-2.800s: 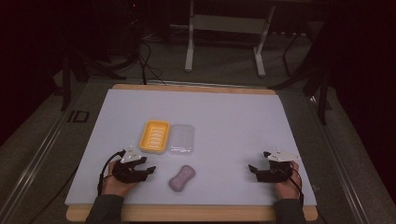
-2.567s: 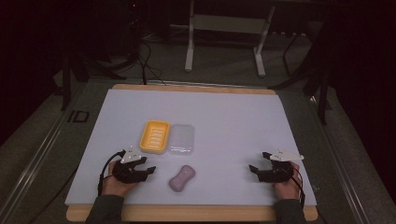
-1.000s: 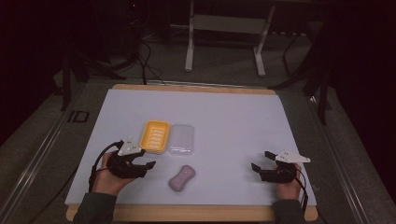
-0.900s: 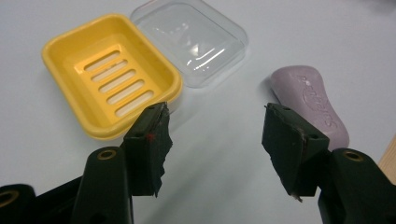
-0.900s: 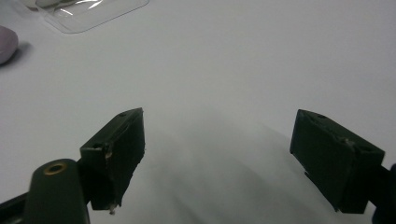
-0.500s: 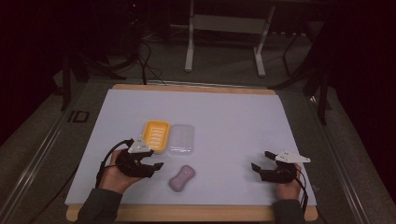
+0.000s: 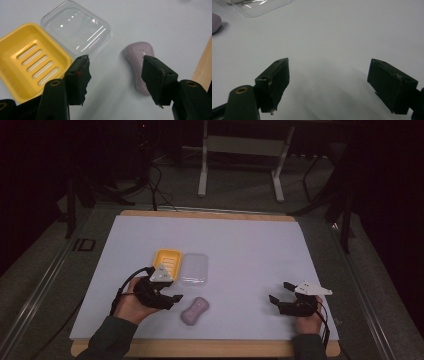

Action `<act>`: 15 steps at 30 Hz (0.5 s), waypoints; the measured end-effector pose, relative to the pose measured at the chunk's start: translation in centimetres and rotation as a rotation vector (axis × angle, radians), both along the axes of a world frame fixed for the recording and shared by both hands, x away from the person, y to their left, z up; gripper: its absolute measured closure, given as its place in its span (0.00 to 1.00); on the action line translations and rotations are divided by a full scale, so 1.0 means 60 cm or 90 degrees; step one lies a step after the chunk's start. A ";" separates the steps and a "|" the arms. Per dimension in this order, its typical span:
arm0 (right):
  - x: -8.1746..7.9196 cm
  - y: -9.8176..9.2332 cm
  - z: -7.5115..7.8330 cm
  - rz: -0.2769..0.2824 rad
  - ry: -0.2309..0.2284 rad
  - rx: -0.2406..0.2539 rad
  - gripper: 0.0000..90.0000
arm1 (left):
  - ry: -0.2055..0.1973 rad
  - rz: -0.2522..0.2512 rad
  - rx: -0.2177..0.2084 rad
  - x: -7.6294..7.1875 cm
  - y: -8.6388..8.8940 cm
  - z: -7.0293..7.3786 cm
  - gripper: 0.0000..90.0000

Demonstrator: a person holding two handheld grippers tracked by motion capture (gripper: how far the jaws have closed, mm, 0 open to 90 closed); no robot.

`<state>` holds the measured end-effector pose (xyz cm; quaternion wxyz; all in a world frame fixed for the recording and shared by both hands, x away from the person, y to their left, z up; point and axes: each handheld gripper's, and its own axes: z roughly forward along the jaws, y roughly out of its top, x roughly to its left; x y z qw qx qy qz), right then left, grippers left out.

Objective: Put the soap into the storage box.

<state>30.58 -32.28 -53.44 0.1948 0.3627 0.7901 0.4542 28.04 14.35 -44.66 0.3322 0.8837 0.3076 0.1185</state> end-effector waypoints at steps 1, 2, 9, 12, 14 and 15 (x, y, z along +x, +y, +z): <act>0.000 0.000 0.000 0.000 0.000 0.001 0.20 | 0.000 -0.001 0.000 0.000 -0.002 0.000 0.45; 0.000 0.000 0.000 -0.001 -0.001 0.001 0.20 | 0.000 -0.001 -0.002 0.000 -0.004 0.000 0.44; -0.001 0.000 0.000 0.000 -0.002 0.001 0.20 | 0.010 -0.003 0.008 0.005 -0.019 0.000 0.44; -0.001 0.000 0.000 -0.001 -0.003 0.002 0.19 | 0.012 -0.006 0.012 0.006 -0.023 0.000 0.44; -0.001 -0.001 0.000 -0.002 -0.002 0.003 0.19 | 0.015 -0.006 0.014 0.007 -0.025 -0.002 0.44; -0.001 -0.001 0.000 -0.002 -0.002 0.003 0.19 | 0.015 -0.006 0.014 0.007 -0.025 -0.002 0.44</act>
